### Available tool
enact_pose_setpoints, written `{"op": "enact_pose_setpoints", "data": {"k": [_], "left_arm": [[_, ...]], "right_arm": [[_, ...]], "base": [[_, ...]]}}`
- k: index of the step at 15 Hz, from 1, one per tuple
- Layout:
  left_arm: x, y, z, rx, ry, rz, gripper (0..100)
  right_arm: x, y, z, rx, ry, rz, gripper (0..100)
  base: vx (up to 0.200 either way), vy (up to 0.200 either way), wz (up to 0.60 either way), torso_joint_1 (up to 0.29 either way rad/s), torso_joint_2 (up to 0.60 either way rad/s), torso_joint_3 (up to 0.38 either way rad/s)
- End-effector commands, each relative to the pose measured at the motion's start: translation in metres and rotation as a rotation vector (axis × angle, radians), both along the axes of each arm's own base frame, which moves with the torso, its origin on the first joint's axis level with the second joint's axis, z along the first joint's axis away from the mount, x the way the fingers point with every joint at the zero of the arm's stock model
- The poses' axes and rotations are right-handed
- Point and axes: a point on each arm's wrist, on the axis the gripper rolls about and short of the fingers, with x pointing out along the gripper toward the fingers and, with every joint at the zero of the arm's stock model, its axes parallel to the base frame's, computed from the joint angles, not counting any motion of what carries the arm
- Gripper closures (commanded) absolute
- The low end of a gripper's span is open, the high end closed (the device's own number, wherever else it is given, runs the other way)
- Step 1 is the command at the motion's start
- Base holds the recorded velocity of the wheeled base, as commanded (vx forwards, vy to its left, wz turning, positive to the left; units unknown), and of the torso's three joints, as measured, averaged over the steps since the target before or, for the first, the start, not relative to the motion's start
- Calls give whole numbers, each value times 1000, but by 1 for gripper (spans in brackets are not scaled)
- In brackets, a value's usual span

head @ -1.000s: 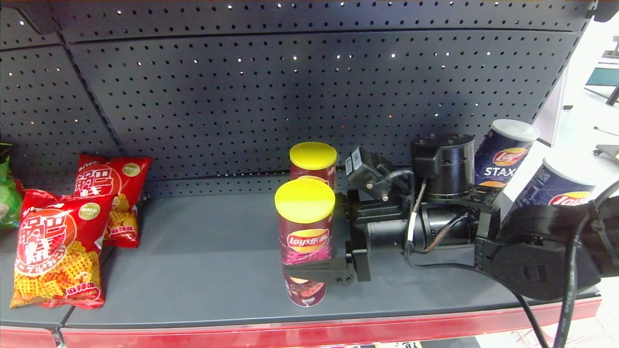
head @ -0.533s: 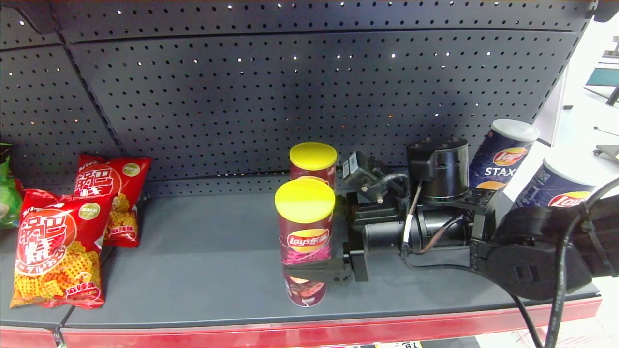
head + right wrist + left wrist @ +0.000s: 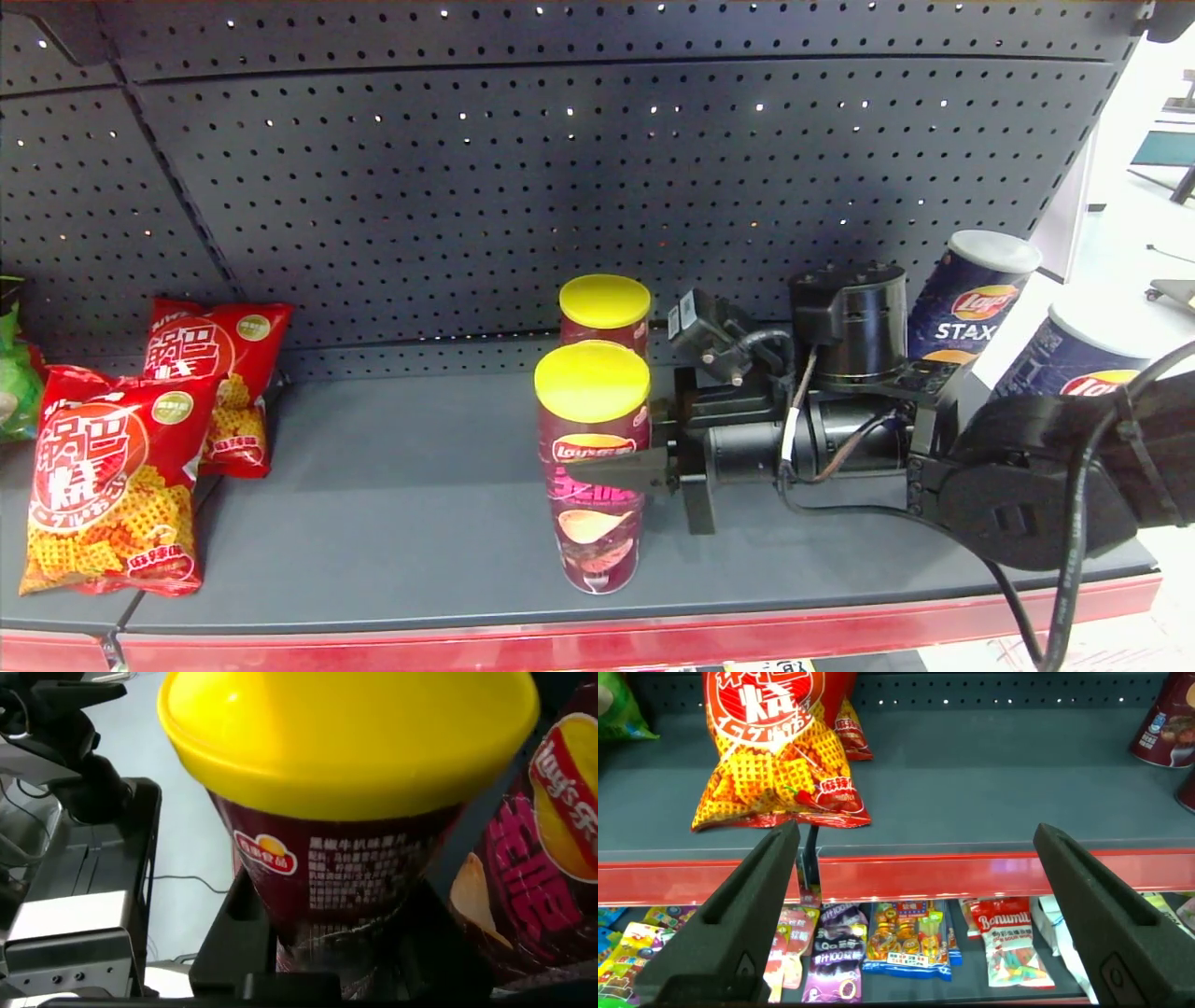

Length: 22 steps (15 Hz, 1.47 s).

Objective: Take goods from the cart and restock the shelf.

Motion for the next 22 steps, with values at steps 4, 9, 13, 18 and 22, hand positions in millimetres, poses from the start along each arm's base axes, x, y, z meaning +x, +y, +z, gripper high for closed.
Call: {"op": "enact_pose_setpoints", "data": {"k": [4,9,13,18,22], "left_arm": [[0,0,0,0,1,0,0],[0,0,0,0,1,0,0],[0,0,0,0,1,0,0],[0,0,0,0,1,0,0],[0,0,0,0,0,0,0]], "right_arm": [[2,-8,3,4,-6,-16,100],[-1,-11,1,-2,4,-15,100],[-3,-13,0,-5,8,-15,100],[-4,-10,0,-4,9,-9,100],[-8,-6,0,-5,10,6,100]], "base": [[0,0,0,0,0,0],[0,0,0,0,0,0],[0,0,0,0,0,0],[0,0,0,0,0,0],[0,0,0,0,0,0]]}}
